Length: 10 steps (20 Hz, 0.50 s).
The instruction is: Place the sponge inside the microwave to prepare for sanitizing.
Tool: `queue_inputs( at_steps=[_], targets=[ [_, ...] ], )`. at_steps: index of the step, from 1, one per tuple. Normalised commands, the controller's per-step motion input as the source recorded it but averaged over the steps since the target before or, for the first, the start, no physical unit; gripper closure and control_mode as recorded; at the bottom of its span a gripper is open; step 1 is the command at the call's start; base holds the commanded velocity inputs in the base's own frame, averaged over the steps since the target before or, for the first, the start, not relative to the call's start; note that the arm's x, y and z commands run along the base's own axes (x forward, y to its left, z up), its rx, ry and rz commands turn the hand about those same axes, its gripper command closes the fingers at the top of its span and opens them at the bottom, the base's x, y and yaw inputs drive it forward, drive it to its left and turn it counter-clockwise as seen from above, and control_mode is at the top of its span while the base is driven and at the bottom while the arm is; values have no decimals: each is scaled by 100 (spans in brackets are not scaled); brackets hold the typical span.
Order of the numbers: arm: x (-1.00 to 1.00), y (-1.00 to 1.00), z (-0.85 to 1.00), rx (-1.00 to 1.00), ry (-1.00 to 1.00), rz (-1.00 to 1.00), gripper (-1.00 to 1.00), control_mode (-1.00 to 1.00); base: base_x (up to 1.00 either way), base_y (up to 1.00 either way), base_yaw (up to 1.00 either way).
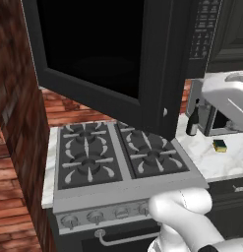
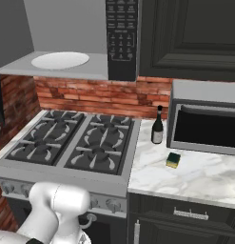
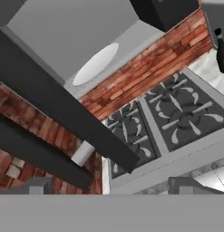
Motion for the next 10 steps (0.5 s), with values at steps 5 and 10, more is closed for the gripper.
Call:
queue_inputs(
  at_steps=[5,10],
  targets=[
    [13,-27,0,33,3,20,-100,-100,0,0,0],
    [45,-13,-8,35,18,6,-100,-100,0,0,0]
  ],
)
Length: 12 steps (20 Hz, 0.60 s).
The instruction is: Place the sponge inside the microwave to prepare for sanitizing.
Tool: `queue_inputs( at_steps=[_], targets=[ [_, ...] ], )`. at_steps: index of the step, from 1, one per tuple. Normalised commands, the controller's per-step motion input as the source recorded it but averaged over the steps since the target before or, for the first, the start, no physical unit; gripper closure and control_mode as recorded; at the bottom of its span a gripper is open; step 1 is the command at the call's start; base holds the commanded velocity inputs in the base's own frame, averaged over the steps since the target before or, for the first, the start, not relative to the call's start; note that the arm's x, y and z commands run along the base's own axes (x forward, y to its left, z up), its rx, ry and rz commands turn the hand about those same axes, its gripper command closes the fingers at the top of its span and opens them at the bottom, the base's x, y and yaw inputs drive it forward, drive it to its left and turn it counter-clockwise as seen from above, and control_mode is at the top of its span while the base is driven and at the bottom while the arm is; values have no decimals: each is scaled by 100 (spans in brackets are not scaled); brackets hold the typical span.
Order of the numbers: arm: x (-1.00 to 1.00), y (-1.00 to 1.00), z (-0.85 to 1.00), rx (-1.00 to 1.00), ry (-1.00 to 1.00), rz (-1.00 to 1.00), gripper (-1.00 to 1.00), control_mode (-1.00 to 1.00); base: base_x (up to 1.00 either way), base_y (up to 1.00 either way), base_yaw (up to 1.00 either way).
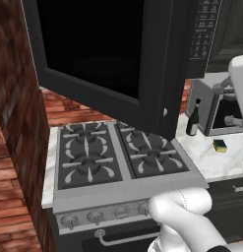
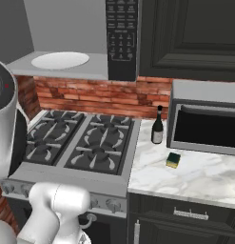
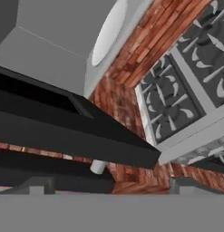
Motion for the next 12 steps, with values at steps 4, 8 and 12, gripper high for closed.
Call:
queue_inputs(
  at_steps=[4,8,12],
  targets=[
    [48,-2,-4,25,11,0,-100,-100,0,0,0],
    [59,0,-2,24,16,0,-100,-100,0,0,0],
    [54,0,-1,14,11,0,-100,-100,0,0,0]
  ],
)
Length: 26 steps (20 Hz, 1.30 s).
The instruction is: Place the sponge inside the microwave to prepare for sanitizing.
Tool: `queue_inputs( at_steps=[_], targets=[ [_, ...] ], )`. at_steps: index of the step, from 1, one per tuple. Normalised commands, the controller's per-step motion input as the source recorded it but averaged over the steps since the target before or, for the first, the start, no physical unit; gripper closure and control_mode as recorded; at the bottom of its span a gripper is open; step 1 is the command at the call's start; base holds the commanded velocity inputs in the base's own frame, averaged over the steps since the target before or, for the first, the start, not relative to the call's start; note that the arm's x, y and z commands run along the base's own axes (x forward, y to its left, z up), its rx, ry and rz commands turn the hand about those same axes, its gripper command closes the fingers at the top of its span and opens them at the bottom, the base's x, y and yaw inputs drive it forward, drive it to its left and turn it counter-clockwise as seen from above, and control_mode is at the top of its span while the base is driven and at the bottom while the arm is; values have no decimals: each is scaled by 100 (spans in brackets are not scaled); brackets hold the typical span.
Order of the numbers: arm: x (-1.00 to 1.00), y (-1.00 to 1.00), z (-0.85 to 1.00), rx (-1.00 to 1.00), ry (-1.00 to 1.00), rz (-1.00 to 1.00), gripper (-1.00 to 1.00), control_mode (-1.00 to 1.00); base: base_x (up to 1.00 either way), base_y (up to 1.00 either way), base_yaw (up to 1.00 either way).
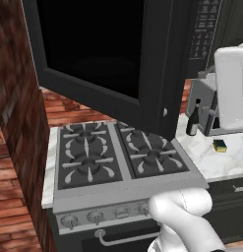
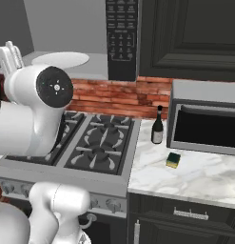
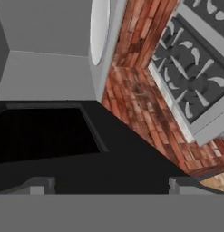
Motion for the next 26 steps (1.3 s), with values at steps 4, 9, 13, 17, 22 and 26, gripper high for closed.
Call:
queue_inputs(
  at_steps=[4,9,13,17,22,26],
  targets=[
    [49,0,-3,2,5,0,-100,-100,0,0,0],
    [27,11,-11,-1,0,0,-100,-100,0,0,0],
    [36,16,-2,-1,0,0,-100,-100,0,0,0],
    [24,25,-1,0,1,7,-100,-100,0,0,0],
    [25,32,0,3,1,7,-100,-100,0,0,0],
    [18,21,0,5,7,18,-100,-100,0,0,0]
  ],
)
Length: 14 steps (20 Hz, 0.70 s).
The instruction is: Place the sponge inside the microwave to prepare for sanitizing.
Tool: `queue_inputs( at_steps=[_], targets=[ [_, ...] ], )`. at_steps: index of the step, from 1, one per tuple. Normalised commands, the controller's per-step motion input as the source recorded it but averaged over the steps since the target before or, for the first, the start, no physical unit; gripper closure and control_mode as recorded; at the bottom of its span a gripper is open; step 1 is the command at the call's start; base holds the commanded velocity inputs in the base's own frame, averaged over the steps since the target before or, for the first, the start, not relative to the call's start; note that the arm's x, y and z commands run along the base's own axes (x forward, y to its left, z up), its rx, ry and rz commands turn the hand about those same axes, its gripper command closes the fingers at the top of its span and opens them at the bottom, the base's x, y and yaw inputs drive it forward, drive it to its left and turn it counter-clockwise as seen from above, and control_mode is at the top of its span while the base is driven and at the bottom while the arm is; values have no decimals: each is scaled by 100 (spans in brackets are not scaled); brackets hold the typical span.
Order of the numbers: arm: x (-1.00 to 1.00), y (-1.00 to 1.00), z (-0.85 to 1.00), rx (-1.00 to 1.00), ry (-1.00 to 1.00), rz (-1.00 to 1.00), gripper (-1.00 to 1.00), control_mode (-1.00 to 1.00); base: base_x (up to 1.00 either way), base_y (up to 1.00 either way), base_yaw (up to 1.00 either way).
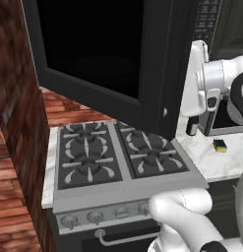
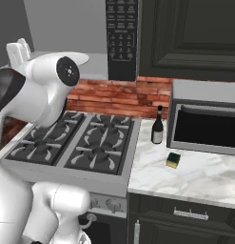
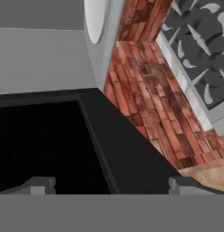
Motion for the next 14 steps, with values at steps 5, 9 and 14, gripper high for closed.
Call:
queue_inputs(
  at_steps=[5,9,14],
  targets=[
    [3,22,0,8,6,22,-100,-100,0,0,0],
    [0,20,0,8,5,23,-100,-100,0,0,0],
    [-9,29,0,1,1,20,-100,-100,0,0,0]
  ],
)
